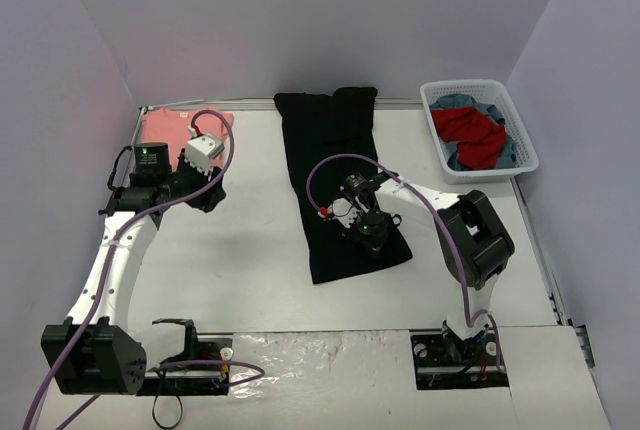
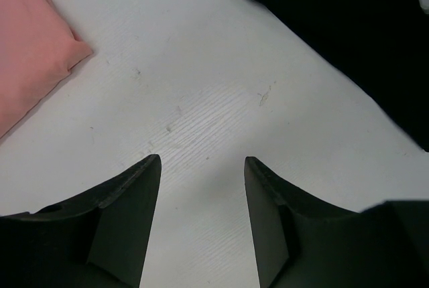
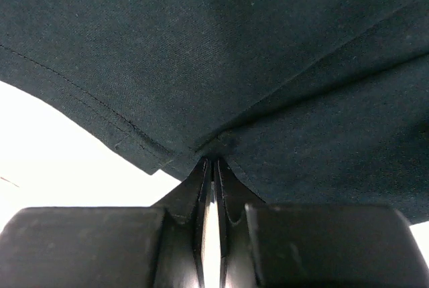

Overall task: Fold and stack the t-shirts
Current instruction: Rotate the tshirt 90 degrees

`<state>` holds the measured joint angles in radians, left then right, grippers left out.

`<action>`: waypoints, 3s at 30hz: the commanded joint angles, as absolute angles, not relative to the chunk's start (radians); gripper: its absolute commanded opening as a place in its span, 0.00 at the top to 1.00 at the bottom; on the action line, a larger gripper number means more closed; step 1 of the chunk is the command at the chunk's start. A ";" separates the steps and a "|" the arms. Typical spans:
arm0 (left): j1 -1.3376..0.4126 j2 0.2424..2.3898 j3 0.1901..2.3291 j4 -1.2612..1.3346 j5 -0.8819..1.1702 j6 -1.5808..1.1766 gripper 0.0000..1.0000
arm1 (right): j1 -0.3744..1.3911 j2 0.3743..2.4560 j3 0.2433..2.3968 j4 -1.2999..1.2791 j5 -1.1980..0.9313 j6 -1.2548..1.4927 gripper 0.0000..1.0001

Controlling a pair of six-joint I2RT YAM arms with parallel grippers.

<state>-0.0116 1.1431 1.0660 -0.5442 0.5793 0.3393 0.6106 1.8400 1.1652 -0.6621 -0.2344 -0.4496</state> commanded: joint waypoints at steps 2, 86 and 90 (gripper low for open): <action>-0.005 1.109 1.075 -0.517 0.601 0.330 0.48 | 0.617 1.795 1.195 -0.710 -0.225 -0.442 1.00; -0.121 1.356 1.200 -0.580 0.591 0.420 0.70 | 0.509 2.292 1.739 -0.572 -0.279 -0.469 1.00; -0.124 1.365 1.215 -0.587 0.580 0.419 0.70 | 0.500 2.347 1.830 -0.589 -0.278 -0.486 1.00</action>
